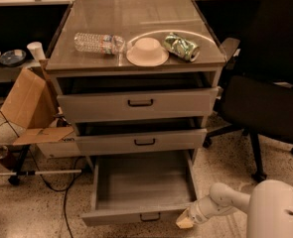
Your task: Close bottom drawer
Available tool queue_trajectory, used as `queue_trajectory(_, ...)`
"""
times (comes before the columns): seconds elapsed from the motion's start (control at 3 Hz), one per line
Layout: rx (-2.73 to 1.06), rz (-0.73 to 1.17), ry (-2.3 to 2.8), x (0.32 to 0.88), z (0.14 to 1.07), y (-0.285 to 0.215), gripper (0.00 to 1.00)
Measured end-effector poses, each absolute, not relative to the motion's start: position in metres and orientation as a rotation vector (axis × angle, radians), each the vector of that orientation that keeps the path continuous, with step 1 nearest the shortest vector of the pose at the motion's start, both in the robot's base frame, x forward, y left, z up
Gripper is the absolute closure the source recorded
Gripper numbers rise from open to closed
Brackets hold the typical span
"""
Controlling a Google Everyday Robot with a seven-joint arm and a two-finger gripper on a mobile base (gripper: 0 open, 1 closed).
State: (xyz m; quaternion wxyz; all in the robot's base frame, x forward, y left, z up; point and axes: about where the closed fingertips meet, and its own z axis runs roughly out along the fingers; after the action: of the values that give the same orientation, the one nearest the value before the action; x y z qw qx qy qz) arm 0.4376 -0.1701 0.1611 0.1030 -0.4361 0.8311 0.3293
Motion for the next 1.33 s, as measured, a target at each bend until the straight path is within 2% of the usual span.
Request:
queue_trajectory(0.33,-1.319,0.927,2.431,0.461,0.164,-0.165,0.35)
queue_trajectory(0.67,-1.319,0.927,2.431,0.461,0.164,-0.165,0.11)
queue_trajectory(1.0,-1.33,0.918,2.422,0.467,0.166,-0.162,0.0)
queue_trajectory(1.33,-1.368,0.896,2.389,0.495,0.17,-0.149,0.0)
